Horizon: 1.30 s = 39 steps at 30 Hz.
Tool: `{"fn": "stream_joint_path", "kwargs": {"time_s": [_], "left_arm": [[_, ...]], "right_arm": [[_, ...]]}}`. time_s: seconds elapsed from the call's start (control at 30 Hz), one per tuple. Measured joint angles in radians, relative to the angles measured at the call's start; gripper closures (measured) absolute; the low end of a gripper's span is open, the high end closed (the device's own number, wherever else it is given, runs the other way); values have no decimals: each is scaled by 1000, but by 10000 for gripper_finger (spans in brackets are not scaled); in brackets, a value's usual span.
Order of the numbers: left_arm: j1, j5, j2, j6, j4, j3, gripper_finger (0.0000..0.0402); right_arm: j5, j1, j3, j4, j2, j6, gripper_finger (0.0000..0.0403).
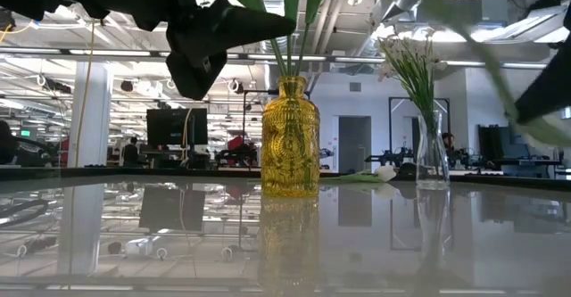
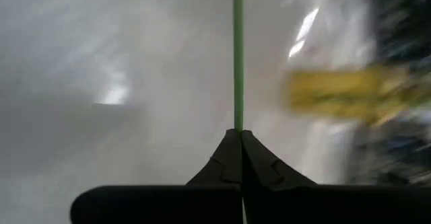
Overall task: Sort flowers into vase by color
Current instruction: Put the bottom white tulip into the transparent vase
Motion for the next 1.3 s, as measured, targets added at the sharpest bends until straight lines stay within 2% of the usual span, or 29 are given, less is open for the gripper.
{"fn": "stream_joint_path", "kwargs": {"time_s": [0.1, 0.2, 0.3, 0.4, 0.83, 1.3], "left_arm": [[10, -14, 0, -105, -21, 0, 260], [23, -33, 0, -225, -62, 0, 260], [33, -35, 0, -293, -103, 0, 260], [38, -16, 0, -334, -119, -1, 260], [55, 65, 0, -367, -120, -1, 260], [58, 66, 0, -343, -164, -1, 260]], "right_arm": [[67, -57, 0, 133, 1, -227, 388], [80, -123, 0, 281, 1, -459, 388], [81, -179, 0, 417, 0, -608, 388], [81, -208, 1, 474, 0, -700, 388], [80, -289, 1, 501, -1, -747, 388], [79, -296, 1, 501, -2, -757, 388]]}}
